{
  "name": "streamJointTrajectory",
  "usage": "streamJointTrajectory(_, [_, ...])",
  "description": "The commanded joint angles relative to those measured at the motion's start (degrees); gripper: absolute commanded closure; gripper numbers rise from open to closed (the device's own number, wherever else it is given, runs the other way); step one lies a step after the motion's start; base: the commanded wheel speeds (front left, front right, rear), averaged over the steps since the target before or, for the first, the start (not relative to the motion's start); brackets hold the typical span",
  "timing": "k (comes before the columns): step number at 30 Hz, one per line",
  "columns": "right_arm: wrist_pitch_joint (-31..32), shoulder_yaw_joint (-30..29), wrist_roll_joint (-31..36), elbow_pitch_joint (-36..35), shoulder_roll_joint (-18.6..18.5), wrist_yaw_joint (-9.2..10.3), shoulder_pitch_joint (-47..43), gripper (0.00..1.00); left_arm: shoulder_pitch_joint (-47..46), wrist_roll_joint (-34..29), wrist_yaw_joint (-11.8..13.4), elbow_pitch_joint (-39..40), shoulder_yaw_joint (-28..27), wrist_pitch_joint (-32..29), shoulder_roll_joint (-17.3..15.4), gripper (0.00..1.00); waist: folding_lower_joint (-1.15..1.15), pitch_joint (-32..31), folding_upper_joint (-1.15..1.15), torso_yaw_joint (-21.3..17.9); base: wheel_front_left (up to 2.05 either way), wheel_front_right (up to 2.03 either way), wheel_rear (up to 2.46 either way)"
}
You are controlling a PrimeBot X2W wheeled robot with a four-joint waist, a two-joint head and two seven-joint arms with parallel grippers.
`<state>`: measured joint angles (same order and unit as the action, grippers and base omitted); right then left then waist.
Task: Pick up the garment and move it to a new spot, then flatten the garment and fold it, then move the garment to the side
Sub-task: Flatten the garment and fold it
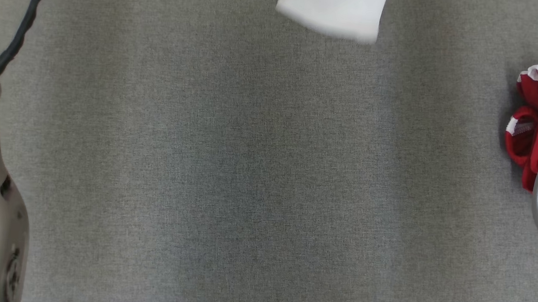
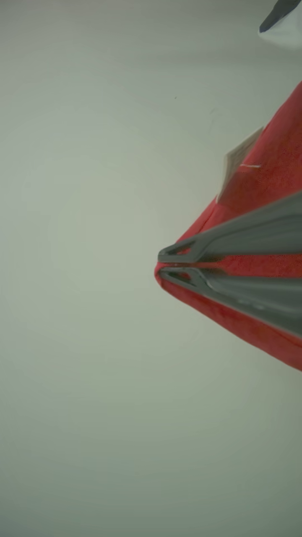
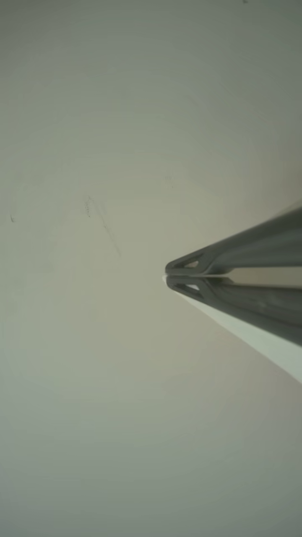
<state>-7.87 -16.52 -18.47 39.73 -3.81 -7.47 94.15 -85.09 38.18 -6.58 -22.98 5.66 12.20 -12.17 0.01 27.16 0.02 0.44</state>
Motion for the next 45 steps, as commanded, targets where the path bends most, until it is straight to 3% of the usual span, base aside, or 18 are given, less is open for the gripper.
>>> streamJointTrajectory(1, [0.36,0.92,0.53,1.07,0.15,-0.05,0.2,1.0,0.24,0.84,-0.44,-0.13,-0.29,0.8,-0.01,1.0,-0.01,0.42,-0.02,-0.02,0.0,0.0,0.0])
streamJointTrajectory(6, [3.33,4.63,2.06,3.52,-1.11,-0.05,-2.87,1.0,5.41,1.56,-0.75,-1.76,1.16,1.47,-0.9,1.0,-0.01,0.72,-0.02,-0.3,0.0,0.0,0.0])
streamJointTrajectory(14, [11.79,14.94,-0.68,6.03,-3.51,-0.06,-20.03,1.0,25.24,3.0,-0.89,-4.44,5.37,2.95,-1.06,1.0,-0.01,-3.2,-0.02,-0.51,0.0,0.0,0.0])
streamJointTrajectory(23, [23.37,23.95,-11.92,-7.21,-9.34,-0.06,-47.64,1.0,49.65,0.67,-0.91,-3.16,7.46,3.05,0.42,1.0,-0.01,-15.59,-0.02,-0.41,0.0,0.0,0.0])
streamJointTrajectory(27, [30.09,23.34,-14.02,-16.29,-11.38,-0.05,-62.25,1.0,60.49,-6.34,0.27,-2.43,9.33,3.02,0.08,1.0,-0.01,-21.53,-0.02,-1.03,0.0,0.0,0.0])
streamJointTrajectory(32, [36.43,20.46,-13.96,-25.36,-10.73,-0.05,-75.14,1.0,68.47,-12.97,2.17,-2.94,13.73,2.98,-1.58,1.0,-0.01,-26.71,-0.02,-1.37,0.0,0.0,0.0])
streamJointTrajectory(45, [55.82,10.89,-11.02,-48.28,-6.76,-0.05,-98.95,1.0,80.42,-13.06,7.49,3.93,14.84,-2.59,-4.32,1.0,-0.01,-29.96,-0.02,-0.67,0.0,0.0,0.0])
